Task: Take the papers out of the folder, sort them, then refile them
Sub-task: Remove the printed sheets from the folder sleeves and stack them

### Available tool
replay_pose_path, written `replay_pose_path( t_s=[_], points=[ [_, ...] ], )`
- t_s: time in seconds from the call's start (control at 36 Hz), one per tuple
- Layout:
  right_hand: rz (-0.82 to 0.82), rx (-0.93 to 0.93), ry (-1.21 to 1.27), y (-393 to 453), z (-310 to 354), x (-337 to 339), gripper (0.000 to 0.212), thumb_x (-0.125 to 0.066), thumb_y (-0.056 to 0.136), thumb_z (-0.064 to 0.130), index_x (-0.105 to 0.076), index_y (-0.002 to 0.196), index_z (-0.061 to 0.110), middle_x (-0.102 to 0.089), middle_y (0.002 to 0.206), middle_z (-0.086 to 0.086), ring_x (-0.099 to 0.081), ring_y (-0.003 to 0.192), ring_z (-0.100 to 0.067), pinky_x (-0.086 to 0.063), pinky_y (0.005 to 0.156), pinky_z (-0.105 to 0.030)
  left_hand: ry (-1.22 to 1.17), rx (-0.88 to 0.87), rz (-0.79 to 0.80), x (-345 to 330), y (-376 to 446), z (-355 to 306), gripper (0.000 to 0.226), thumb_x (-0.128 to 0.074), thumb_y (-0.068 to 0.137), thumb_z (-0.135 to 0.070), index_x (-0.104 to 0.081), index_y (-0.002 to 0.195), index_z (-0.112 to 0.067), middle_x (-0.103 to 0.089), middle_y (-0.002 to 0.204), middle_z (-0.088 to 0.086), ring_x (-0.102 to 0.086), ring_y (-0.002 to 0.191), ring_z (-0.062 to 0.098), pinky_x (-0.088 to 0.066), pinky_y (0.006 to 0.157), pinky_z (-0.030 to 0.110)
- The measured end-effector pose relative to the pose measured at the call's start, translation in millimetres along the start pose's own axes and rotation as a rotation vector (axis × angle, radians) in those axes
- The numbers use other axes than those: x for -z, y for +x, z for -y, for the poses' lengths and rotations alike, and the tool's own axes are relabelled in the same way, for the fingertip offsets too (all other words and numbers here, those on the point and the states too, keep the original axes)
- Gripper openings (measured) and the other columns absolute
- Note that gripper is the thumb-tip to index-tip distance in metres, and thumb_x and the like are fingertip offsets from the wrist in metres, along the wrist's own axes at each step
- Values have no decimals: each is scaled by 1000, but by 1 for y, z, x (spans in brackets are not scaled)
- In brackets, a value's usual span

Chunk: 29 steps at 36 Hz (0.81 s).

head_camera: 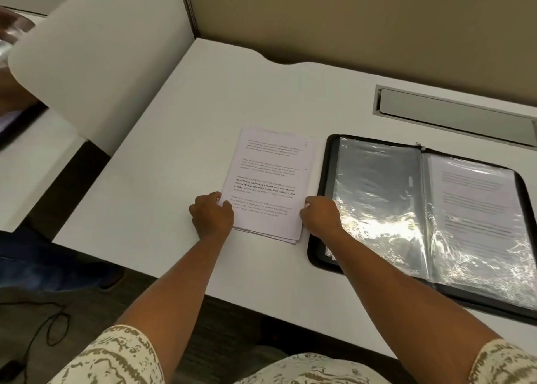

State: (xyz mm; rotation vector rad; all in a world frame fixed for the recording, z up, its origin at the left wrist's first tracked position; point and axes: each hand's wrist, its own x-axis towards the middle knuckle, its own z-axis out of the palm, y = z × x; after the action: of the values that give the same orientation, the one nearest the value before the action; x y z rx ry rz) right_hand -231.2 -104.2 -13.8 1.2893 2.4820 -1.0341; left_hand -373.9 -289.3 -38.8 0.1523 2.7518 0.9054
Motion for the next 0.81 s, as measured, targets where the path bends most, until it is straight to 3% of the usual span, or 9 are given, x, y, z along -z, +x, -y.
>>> replay_pose_path(
  t_s=[0.08,0.19,0.25,0.31,0.39,0.44,0.58,0.81],
  points=[
    [8,7,24,-1,-2,3,32,-49,93,9,-43,63,13,-50,68,-1,-51,69,-21,-31,51,-24,38,-11,19,1,-1,-2,39,-60,95,-25,-62,131,-10,-58,126,17,-48,117,38,-48,96,48],
    [-41,-2,142,-8,-14,11,16,-53,90,9,-56,74,10,-66,85,-17,-67,88,-38,-47,67,-31,101,8,17,3,-6,-6,43,-59,96,-29,-59,135,-12,-55,130,17,-46,120,37,-46,98,49],
    [-77,4,181,-14,-23,20,18,-53,88,7,-61,75,-2,-68,78,-19,-69,82,-40,-54,67,-39,123,-1,3,2,-11,-9,44,-59,95,-30,-57,136,-13,-52,133,15,-44,123,37,-43,100,49],
    [-124,3,213,-22,-32,30,20,-54,91,8,-71,93,-2,-73,87,-15,-70,82,-34,-60,77,-42,125,-38,-19,-2,-17,-13,43,-59,94,-29,-57,135,-15,-51,135,12,-41,125,35,-39,101,49],
    [-210,-1,170,-35,-51,47,32,-55,95,13,-70,123,10,-72,118,-5,-66,108,-25,-49,91,-29,99,-108,-38,-12,-30,-26,38,-61,93,-26,-61,130,-17,-52,135,8,-40,127,32,-37,103,49],
    [-252,5,150,-43,-66,57,34,-55,96,16,-68,127,15,-70,124,-4,-64,113,-23,-47,96,-31,57,-148,-51,-20,-39,-40,33,-62,92,-24,-65,124,-18,-54,133,7,-42,127,31,-39,102,49],
    [-303,30,63,-57,-108,81,35,-52,97,17,-67,129,15,-69,126,-7,-67,105,-23,-48,92,-32,-43,-278,-47,-41,-63,-76,25,-62,92,-19,-70,115,-15,-59,125,10,-47,120,33,-43,96,46],
    [-372,-44,8,-83,-181,117,37,-52,96,17,-66,130,14,-67,121,-11,-65,105,-27,-44,84,-30,-161,-471,118,-89,-123,-122,20,-61,93,-16,-69,111,-16,-64,113,6,-51,112,24,-49,88,36]
  ],
)
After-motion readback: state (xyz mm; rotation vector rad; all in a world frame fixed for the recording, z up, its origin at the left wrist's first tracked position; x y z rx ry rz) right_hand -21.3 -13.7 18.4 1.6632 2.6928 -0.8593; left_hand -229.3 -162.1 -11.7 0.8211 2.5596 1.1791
